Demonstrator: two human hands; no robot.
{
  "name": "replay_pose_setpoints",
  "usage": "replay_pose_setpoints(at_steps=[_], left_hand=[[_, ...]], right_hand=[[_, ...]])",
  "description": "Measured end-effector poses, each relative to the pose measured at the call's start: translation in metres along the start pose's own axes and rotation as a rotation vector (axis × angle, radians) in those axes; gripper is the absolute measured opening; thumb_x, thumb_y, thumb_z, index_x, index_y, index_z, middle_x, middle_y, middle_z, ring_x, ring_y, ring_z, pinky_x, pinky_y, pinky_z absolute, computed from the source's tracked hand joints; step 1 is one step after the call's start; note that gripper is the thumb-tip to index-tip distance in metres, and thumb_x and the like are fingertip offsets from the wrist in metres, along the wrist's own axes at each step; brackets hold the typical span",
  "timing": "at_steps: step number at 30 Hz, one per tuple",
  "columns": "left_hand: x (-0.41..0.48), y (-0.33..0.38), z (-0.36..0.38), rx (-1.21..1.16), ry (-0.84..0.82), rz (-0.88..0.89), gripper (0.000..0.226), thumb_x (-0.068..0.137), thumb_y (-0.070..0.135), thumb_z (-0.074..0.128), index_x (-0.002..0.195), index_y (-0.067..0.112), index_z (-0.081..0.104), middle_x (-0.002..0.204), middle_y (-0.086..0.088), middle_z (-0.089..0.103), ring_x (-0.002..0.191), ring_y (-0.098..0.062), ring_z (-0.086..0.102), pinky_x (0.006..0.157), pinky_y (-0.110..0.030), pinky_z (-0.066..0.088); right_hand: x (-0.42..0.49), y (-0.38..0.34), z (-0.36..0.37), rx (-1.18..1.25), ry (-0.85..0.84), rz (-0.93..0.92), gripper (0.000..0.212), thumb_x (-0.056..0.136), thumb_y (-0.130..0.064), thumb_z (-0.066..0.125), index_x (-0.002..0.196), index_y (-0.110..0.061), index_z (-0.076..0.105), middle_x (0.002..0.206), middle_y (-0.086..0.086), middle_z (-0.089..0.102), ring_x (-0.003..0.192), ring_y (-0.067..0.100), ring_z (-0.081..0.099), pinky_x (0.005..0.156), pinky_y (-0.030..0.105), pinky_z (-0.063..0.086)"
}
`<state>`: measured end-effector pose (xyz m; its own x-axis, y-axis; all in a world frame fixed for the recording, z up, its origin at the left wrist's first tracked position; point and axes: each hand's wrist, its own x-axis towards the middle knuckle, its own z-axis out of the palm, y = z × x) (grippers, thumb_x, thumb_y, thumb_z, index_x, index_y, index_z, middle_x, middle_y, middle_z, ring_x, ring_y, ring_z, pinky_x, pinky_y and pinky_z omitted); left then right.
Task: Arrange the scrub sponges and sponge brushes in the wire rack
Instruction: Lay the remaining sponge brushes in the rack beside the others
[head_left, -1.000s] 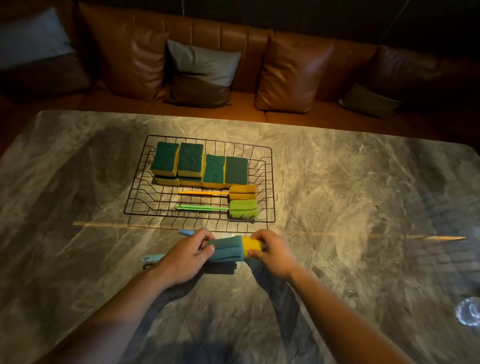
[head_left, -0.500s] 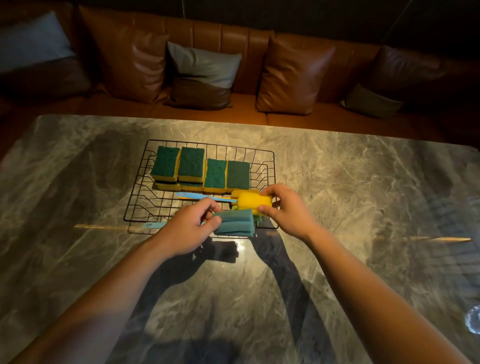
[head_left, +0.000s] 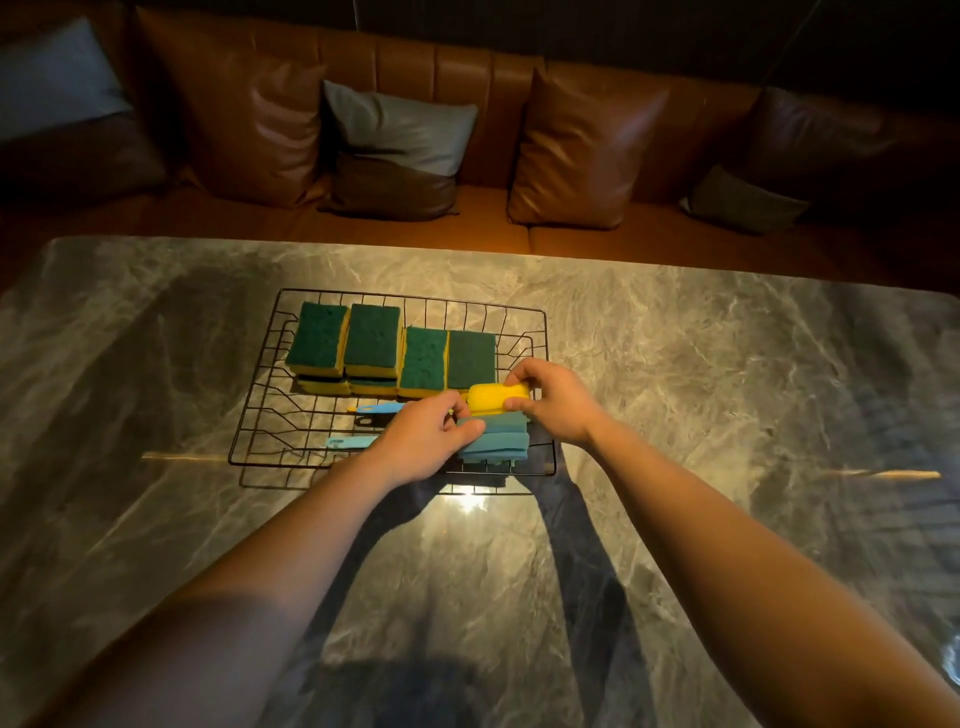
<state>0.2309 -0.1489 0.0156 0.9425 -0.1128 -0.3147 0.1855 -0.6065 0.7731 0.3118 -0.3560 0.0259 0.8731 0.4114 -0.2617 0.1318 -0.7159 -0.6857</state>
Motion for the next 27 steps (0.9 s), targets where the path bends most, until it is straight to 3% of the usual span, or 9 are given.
replay_pose_setpoints(at_steps=[7, 12, 17, 21, 24, 27], left_hand=[[0.007, -0.006, 0.024, -0.036, 0.003, -0.014, 0.019, 0.092, 0.045, 0.067, 0.093, 0.028, 0.058, 0.075, 0.001, 0.059, 0.066, -0.014, 0.053, 0.061, -0.042, 0.048], [0.012, -0.007, 0.034, 0.009, 0.099, -0.073, 0.026, 0.091, 0.045, 0.068, 0.088, 0.024, 0.052, 0.075, 0.003, 0.059, 0.071, -0.02, 0.056, 0.065, -0.04, 0.047], [0.014, -0.004, 0.037, 0.067, 0.16, -0.127, 0.036, 0.089, 0.048, 0.069, 0.094, 0.022, 0.044, 0.08, -0.001, 0.061, 0.072, -0.023, 0.06, 0.064, -0.041, 0.051], [0.01, -0.006, 0.038, 0.172, 0.239, -0.026, 0.047, 0.088, 0.046, 0.071, 0.121, 0.025, 0.045, 0.113, -0.002, 0.056, 0.102, -0.021, 0.056, 0.083, -0.043, 0.053], [0.01, -0.008, 0.04, 0.337, 0.288, 0.076, 0.062, 0.091, 0.046, 0.067, 0.143, 0.025, 0.041, 0.128, -0.003, 0.047, 0.12, -0.022, 0.044, 0.097, -0.041, 0.044], [0.011, -0.008, 0.043, 0.409, 0.187, 0.165, 0.062, 0.099, 0.04, 0.057, 0.154, 0.023, 0.032, 0.155, -0.002, 0.035, 0.145, -0.025, 0.028, 0.115, -0.045, 0.029]], right_hand=[[0.005, 0.006, -0.001, 0.11, -0.032, 0.03, 0.017, 0.089, -0.013, 0.076, 0.102, -0.016, 0.067, 0.108, 0.009, 0.067, 0.104, 0.027, 0.062, 0.09, 0.05, 0.055], [-0.002, 0.012, 0.007, 0.094, -0.002, 0.004, 0.024, 0.088, -0.016, 0.077, 0.109, -0.015, 0.067, 0.114, 0.005, 0.064, 0.106, 0.021, 0.059, 0.089, 0.034, 0.051], [-0.017, 0.019, 0.013, 0.133, 0.027, -0.035, 0.035, 0.085, -0.016, 0.08, 0.118, -0.013, 0.07, 0.123, 0.01, 0.048, 0.116, 0.018, 0.05, 0.092, 0.014, 0.042], [-0.027, 0.027, 0.002, 0.103, -0.089, -0.083, 0.056, 0.079, -0.028, 0.086, 0.131, -0.022, 0.065, 0.126, 0.003, 0.047, 0.12, 0.015, 0.05, 0.103, 0.022, 0.042], [-0.03, 0.031, -0.002, 0.03, -0.115, -0.133, 0.065, 0.077, -0.033, 0.087, 0.136, -0.022, 0.062, 0.131, 0.002, 0.049, 0.122, 0.013, 0.05, 0.105, 0.021, 0.04], [-0.03, 0.032, -0.001, -0.043, -0.1, -0.147, 0.066, 0.08, -0.036, 0.084, 0.139, -0.02, 0.061, 0.136, 0.005, 0.051, 0.126, 0.016, 0.05, 0.108, 0.025, 0.039]])
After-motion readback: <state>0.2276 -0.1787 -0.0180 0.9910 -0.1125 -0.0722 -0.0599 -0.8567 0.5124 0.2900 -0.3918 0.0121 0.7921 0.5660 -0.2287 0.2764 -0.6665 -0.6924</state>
